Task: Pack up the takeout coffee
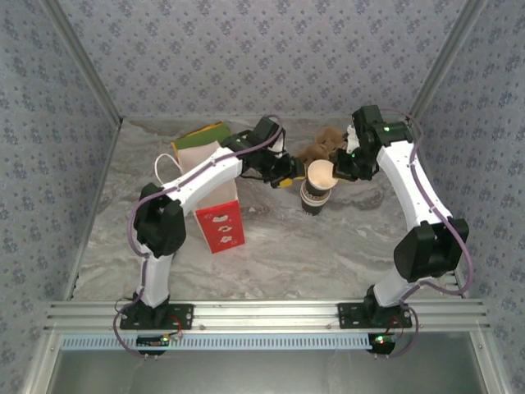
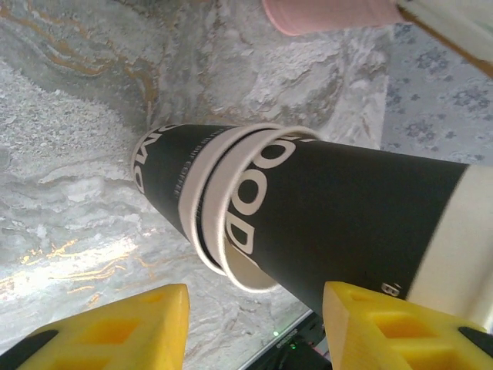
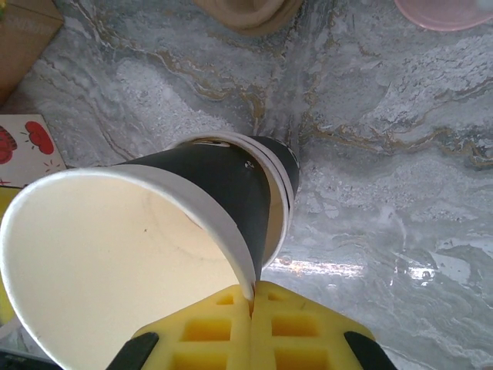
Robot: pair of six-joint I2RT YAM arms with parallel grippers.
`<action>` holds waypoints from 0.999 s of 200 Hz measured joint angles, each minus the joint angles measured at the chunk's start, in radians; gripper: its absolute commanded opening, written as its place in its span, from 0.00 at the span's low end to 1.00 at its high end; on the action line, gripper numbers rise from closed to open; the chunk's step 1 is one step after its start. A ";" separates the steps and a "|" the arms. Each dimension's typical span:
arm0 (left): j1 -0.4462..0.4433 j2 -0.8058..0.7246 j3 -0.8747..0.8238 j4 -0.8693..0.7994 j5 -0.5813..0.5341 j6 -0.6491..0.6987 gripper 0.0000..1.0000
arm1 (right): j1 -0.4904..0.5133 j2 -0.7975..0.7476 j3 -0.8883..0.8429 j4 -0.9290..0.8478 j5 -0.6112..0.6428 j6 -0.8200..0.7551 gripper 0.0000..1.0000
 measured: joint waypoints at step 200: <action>-0.007 -0.323 0.364 -0.293 -0.322 0.280 1.00 | 0.291 -0.208 -0.005 -0.153 0.098 0.107 0.00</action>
